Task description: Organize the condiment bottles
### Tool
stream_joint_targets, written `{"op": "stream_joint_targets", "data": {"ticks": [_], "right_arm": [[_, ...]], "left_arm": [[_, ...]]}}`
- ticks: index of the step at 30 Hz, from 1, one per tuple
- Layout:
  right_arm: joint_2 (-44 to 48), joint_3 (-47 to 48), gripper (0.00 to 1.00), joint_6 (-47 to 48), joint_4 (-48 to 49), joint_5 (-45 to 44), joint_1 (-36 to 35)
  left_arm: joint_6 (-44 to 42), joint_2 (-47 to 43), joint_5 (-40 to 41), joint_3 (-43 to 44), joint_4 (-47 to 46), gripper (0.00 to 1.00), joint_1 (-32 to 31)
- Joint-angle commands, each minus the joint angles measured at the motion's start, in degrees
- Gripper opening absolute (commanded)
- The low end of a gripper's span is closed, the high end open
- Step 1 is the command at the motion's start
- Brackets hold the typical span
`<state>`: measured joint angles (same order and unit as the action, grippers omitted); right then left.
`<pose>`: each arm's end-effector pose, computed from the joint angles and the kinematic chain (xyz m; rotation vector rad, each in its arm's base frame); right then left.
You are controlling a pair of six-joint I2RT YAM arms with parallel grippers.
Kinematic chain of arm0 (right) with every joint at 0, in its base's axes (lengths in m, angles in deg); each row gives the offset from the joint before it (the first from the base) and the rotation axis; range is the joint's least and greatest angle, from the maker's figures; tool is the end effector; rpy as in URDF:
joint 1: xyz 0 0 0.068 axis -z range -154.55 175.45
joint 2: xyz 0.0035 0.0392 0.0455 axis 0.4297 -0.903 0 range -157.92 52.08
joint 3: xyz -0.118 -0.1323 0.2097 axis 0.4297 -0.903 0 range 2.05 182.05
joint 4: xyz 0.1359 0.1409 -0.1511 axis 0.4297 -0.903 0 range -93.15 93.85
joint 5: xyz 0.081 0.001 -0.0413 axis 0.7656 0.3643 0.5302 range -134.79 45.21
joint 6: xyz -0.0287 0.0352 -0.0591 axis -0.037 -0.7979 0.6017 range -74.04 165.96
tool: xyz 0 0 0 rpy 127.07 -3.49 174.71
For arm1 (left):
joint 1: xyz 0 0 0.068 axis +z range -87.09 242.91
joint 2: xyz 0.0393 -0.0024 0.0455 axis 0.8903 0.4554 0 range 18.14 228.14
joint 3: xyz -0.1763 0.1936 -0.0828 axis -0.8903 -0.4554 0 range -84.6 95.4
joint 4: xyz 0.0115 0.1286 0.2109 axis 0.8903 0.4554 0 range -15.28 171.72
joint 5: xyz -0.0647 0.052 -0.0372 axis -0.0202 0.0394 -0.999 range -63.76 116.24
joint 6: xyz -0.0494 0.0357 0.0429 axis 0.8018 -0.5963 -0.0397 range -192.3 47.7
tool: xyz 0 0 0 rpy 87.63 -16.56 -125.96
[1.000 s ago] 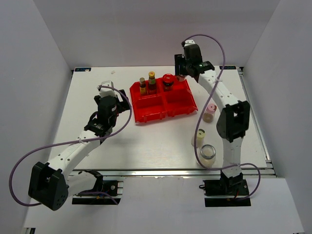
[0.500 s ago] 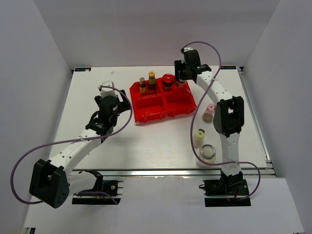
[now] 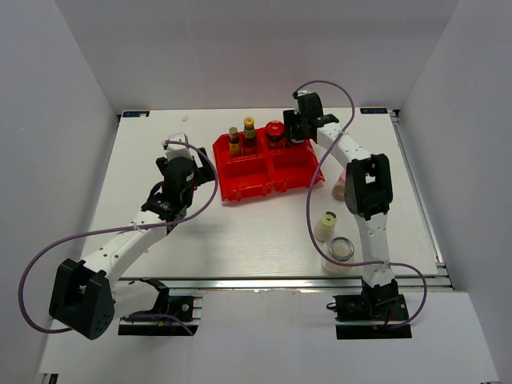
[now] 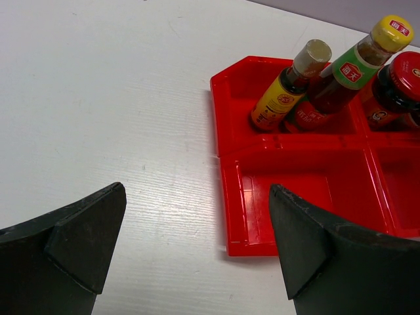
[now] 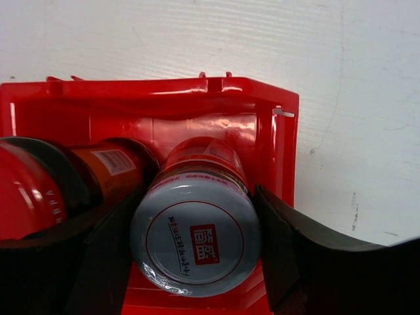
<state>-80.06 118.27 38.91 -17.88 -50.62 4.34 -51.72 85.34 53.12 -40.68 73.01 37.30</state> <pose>0.5095 0.1900 0.2220 -0.2173 2.2179 0.1565 0.2581 -0.0924 0.2752 -0.2228 1.8928 -0.0885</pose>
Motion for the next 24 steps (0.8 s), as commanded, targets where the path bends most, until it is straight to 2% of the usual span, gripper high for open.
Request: {"op": "stream_joint_targets", "data": {"ticks": [1, 3, 4, 7, 12, 21, 24], "right_arm": [[1.44, -0.20, 0.24, 0.28, 6.97, 0.82, -0.17], [1.44, -0.65, 0.35, 0.19, 6.97, 0.90, -0.08], [1.44, -0.91, 0.45, 0.28, 6.71, 0.82, -0.08], [1.70, -1.35, 0.68, 0.46, 6.62, 0.82, -0.17], [2.85, -1.53, 0.88, 0.63, 6.00, 1.43, -0.17], [7.59, -3.36, 0.89, 1.42, 5.04, -0.67, -0.08], [12.93, -6.69, 0.89, 1.60, 5.12, -3.13, -0.17]], "left_arm": [[-0.19, -0.14, 0.29, 0.99, -0.48, 0.98, 0.29], [-0.19, -0.05, 0.20, 0.99, -0.48, 0.98, 0.29], [-0.19, 0.04, 0.28, 1.08, -0.48, 0.98, 0.29], [-0.36, 0.30, -0.42, 1.17, -0.57, 0.98, 0.29], [-0.36, 0.39, -0.59, 1.34, -0.39, 0.98, 0.29], [-0.19, 0.13, -1.56, 1.43, 0.13, 0.98, 0.29], [-0.19, -0.31, -1.82, 1.26, 0.05, 0.98, 0.29]]}}
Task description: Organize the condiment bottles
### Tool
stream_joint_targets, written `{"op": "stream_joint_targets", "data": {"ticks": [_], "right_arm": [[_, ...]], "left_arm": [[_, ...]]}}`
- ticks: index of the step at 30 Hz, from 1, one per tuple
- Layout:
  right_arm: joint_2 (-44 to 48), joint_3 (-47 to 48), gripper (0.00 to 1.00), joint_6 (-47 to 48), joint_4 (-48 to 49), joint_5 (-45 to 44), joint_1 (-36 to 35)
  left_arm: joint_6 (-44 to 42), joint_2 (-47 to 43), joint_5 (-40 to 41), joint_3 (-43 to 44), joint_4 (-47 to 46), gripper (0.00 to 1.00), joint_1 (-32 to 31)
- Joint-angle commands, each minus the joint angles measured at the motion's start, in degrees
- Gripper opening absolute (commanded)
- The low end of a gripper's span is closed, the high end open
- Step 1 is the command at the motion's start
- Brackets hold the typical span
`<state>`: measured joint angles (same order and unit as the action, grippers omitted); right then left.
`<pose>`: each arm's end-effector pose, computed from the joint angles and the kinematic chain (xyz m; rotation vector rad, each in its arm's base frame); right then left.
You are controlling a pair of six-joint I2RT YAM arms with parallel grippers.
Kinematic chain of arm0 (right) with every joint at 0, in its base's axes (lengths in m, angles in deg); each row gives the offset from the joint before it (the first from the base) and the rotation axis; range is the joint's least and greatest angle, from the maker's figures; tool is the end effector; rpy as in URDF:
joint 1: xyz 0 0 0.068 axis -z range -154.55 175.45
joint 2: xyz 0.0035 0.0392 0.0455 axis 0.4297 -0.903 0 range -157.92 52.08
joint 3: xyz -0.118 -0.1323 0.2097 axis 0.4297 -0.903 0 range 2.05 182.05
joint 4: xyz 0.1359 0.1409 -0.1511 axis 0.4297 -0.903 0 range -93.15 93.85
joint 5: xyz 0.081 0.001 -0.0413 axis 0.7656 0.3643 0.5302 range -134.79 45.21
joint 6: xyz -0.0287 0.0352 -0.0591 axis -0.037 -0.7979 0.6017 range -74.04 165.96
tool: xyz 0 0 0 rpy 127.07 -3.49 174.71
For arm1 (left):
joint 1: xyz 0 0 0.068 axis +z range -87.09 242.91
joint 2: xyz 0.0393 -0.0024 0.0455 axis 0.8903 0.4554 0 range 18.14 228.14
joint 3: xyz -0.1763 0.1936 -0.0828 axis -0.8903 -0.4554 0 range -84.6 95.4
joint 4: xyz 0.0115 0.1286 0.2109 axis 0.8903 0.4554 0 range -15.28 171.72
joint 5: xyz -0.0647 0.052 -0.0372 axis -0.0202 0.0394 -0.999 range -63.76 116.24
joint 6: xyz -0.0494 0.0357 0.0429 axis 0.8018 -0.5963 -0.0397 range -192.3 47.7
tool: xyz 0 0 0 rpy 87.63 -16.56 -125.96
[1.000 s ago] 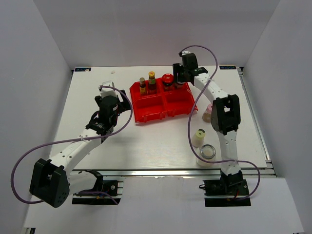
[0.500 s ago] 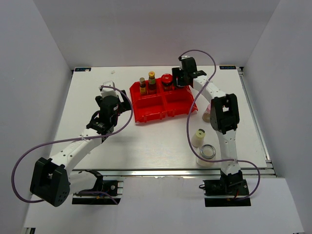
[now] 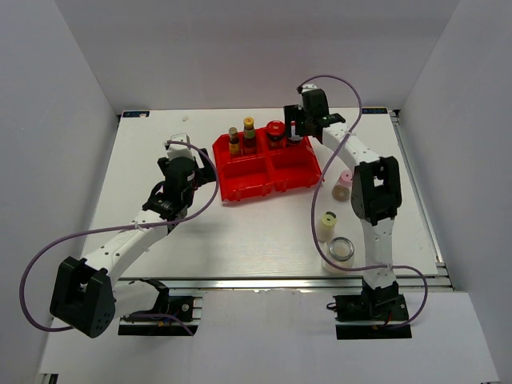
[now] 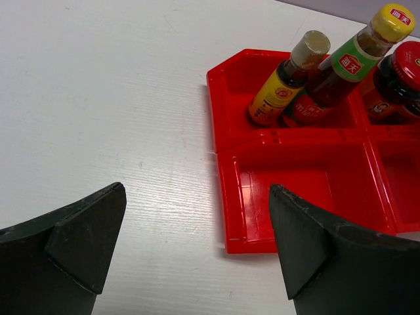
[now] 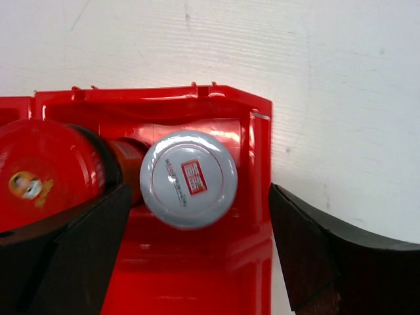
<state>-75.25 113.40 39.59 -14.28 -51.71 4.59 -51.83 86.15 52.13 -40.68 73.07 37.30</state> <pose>0.4992 0.1822 0.2429 -0.2040 2.1551 0.1431 0.2600 -0.0944 0.2713 -0.2066 1.9113 -0.0958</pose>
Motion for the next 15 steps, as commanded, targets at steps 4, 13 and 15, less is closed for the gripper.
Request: {"op": "stream_joint_targets", "data": {"ticks": [4, 13, 15], "right_arm": [[16.64, -10.32, 0.89, -0.22, 1.52, -10.02, -0.14], [40.65, -37.94, 0.89, -5.93, -1.64, -5.14, 0.74], [45.21, -44.09, 0.89, -7.25, -3.91, -3.46, 0.39]], "left_arm": [[0.01, -1.30, -1.37, 1.43, 0.59, 0.98, 0.29], [0.19, -0.77, -2.77, 1.87, 1.12, 0.98, 0.29], [0.19, -0.60, -2.69, 1.96, 1.21, 0.98, 0.29]]}}
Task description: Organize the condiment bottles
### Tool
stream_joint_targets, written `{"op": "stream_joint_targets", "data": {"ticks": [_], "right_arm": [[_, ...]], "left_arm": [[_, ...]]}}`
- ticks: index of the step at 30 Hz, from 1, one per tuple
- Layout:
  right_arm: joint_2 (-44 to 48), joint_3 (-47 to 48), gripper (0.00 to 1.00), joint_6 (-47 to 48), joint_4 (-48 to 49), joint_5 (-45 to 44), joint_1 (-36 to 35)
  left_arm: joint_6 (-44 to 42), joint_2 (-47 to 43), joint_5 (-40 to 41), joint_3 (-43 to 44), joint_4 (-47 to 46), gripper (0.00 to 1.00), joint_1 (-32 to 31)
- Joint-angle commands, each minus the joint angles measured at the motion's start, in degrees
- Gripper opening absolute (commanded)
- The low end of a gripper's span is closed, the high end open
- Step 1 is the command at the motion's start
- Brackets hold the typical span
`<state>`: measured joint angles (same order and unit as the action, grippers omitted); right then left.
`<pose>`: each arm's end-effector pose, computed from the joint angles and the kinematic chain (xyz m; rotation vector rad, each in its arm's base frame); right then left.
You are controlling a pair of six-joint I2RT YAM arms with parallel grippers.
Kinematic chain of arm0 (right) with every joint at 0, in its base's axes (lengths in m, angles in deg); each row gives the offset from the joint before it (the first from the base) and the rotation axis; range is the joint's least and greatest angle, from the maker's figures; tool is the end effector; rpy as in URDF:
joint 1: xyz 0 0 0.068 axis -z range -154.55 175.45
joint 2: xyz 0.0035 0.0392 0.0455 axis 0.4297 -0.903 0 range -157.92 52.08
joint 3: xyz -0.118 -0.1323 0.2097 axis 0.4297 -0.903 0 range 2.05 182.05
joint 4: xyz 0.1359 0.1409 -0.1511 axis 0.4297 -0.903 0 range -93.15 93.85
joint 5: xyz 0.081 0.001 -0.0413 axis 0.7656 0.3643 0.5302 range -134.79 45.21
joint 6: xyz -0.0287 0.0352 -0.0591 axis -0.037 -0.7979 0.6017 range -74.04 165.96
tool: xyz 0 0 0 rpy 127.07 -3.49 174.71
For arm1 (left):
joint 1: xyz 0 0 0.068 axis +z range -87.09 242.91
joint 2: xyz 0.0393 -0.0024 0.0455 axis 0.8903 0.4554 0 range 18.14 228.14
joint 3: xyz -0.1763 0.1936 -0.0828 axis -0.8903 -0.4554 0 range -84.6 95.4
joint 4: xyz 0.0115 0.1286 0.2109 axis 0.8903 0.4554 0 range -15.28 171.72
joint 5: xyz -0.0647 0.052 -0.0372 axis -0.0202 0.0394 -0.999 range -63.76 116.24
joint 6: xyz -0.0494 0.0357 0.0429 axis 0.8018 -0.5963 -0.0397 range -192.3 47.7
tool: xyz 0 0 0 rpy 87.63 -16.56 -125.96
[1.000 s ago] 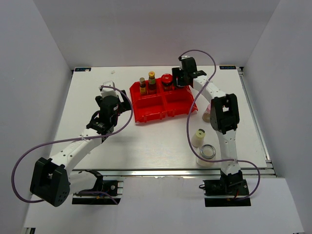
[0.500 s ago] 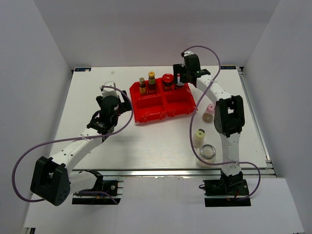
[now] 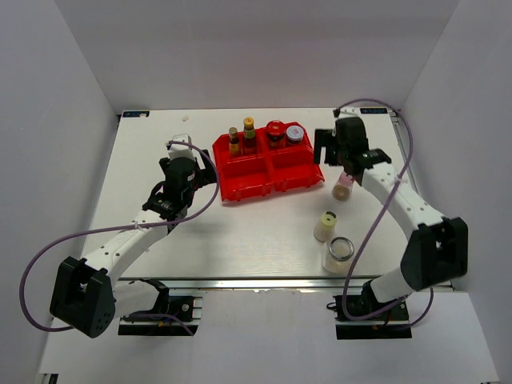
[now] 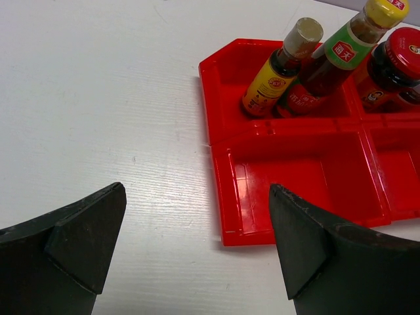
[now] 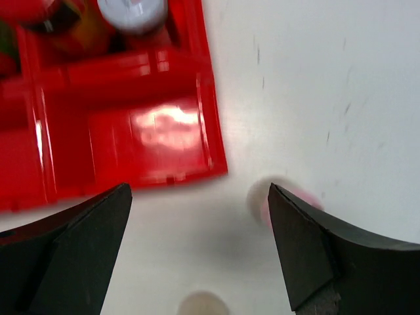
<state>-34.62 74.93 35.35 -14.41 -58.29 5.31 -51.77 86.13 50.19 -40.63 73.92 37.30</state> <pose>0.3397 0.1091 0.3106 -0.0375 2.1139 0.0689 0.2593 -0.0962 0.2696 -0.1832 1.9326 -0.1217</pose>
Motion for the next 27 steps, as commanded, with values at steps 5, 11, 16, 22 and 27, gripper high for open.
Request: {"op": "stream_joint_targets", "data": {"ticks": [5, 11, 16, 22, 27], "right_arm": [[10.58, -12.93, 0.89, -3.80, -9.42, 5.68, -3.14], [11.90, -15.22, 0.89, -6.08, -18.21, 1.29, -9.03], [11.20, -16.80, 0.89, -8.90, -20.67, -1.44, -10.88], [10.58, -19.35, 0.89, -10.92, -21.03, -0.92, -11.23], [11.20, -20.32, 0.79, -11.45, -21.47, 0.31, -11.67]], "left_arm": [[0.03, -0.13, -1.00, 2.09, 0.18, 0.98, 0.29], [0.12, -0.57, -1.18, 2.18, 0.45, 0.98, 0.29], [0.21, -1.28, -1.09, 1.83, 0.45, 0.98, 0.29], [0.21, -2.16, -1.01, 1.30, 0.45, 0.98, 0.29], [0.29, -2.16, -1.00, 1.30, 0.36, 0.98, 0.29]]}}
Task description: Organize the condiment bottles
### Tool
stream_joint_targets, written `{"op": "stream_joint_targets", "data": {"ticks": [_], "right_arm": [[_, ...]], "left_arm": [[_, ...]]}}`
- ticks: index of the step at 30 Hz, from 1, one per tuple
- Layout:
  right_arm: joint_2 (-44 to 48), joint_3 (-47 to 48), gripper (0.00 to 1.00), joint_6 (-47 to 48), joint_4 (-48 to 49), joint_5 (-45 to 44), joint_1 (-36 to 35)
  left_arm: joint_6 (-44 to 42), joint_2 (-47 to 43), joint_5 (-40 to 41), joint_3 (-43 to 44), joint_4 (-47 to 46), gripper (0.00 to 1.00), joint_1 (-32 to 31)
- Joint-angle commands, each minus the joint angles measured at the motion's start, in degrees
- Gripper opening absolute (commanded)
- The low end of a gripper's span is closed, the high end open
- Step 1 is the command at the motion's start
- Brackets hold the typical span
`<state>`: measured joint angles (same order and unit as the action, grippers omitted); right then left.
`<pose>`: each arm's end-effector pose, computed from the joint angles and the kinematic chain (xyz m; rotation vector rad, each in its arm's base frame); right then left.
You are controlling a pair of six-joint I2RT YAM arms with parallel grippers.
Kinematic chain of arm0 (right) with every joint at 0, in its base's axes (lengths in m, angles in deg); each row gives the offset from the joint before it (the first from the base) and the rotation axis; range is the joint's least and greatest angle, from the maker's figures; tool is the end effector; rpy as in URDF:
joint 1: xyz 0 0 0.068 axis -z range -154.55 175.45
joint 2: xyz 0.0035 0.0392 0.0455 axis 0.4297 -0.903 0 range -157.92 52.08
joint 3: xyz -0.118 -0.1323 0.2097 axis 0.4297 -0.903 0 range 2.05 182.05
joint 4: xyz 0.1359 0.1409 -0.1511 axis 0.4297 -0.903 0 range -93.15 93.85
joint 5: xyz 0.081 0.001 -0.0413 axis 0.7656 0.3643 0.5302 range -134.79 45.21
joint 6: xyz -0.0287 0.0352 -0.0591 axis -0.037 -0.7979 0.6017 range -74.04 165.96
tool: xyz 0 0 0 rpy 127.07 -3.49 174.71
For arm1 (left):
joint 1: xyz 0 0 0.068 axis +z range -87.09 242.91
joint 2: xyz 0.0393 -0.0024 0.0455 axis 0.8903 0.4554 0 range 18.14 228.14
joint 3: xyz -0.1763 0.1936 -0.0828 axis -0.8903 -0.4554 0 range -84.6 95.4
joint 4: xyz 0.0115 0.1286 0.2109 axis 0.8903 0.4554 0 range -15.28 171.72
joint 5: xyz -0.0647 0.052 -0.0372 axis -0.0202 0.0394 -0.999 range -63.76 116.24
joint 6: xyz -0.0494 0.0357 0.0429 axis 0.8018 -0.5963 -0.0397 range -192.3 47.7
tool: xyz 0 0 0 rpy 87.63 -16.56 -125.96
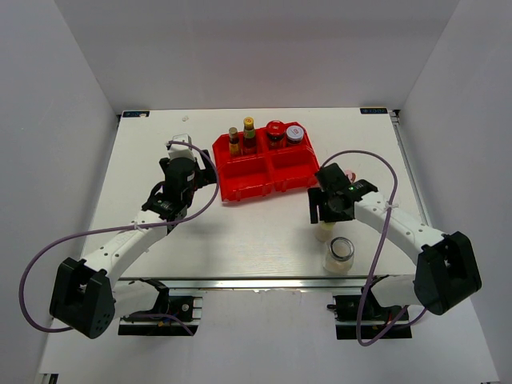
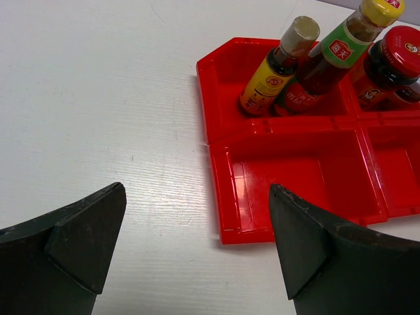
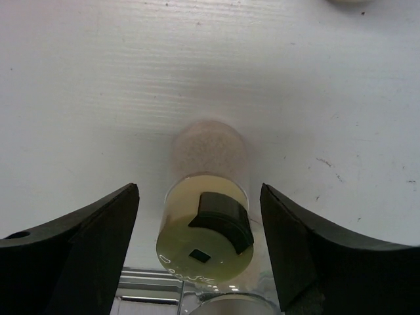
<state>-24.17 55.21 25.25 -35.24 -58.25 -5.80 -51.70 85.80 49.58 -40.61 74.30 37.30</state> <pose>0.2252 0.1197 0.2174 -0.1634 2.6012 0.0064 0.2581 -0.0963 0.2703 -0.1776 1.9358 -0.1323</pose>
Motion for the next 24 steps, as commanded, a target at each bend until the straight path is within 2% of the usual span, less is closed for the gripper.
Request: {"op": "stream_joint_targets", "data": {"ticks": [1, 2, 5, 8, 10, 13, 14, 19, 24], "right_arm": [[0.92, -0.61, 0.75, -1.35, -0.64, 0.44, -0.57], [1.10, -0.52, 0.65, -1.53, -0.72, 0.45, -0.66], [1.54, 0.00, 0.45, -1.53, -1.16, 0.45, -0.92], [1.54, 0.71, 0.31, -1.18, -1.43, 0.27, -1.10], [1.37, 2.29, 0.28, -0.48, -1.51, 0.36, -1.36], [0.49, 4.40, 0.30, 0.32, -2.04, 0.09, -1.63], [0.14, 4.58, 0.22, 0.49, -2.04, 0.09, -1.63], [-1.36, 5.37, 0.22, 0.84, -1.60, 0.18, -1.63], [-2.33, 6.86, 0.16, 1.98, -1.43, 1.67, -1.63]], "left_arm": [[0.14, -1.83, -0.48, 1.28, -0.01, 0.98, 0.29], [0.23, -1.74, -0.48, 1.28, -0.01, 0.98, 0.29], [0.23, -1.92, -0.22, 1.28, 0.16, 0.98, 0.29], [0.23, -2.27, -0.39, 1.01, -0.19, 0.98, 0.29], [0.32, -2.36, -0.48, 1.01, -0.19, 0.98, 0.29], [0.32, -2.62, -0.48, 0.84, -0.19, 0.98, 0.29], [0.32, -2.79, -0.48, 0.75, -0.28, 0.98, 0.29], [0.23, -2.71, -0.57, 0.66, -0.45, 0.98, 0.29], [0.14, -2.62, -0.57, 0.75, -0.54, 0.98, 0.29]]}}
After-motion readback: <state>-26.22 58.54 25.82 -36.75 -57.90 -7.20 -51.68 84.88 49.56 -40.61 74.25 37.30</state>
